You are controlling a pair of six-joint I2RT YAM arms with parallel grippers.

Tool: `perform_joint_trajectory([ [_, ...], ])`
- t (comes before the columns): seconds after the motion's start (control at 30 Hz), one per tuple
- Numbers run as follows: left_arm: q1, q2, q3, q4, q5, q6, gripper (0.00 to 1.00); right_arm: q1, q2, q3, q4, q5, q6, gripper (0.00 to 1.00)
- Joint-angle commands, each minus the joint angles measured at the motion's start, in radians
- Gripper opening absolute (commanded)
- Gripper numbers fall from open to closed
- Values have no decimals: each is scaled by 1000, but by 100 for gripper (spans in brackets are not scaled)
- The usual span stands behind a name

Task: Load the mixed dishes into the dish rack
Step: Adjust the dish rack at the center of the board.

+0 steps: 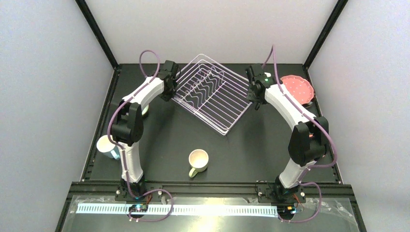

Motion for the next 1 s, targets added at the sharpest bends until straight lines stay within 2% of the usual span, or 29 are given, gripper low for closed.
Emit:
perform_joint_trajectory([
  [0.0,-22,-83,39,43,-8,-60,1,4,5,3,36,-23,17,71],
  [0.7,-24,-139,-27,30,-51,-68,1,4,65,-49,110,-62,20,71],
  [0.87,-23,-146,-33,23,-54,-60,1,3,90,-55,140,-81,12,65],
  [0.97,-23,-147,-34,13,-55,-50,5,4,100,-56,156,-92,4,60],
])
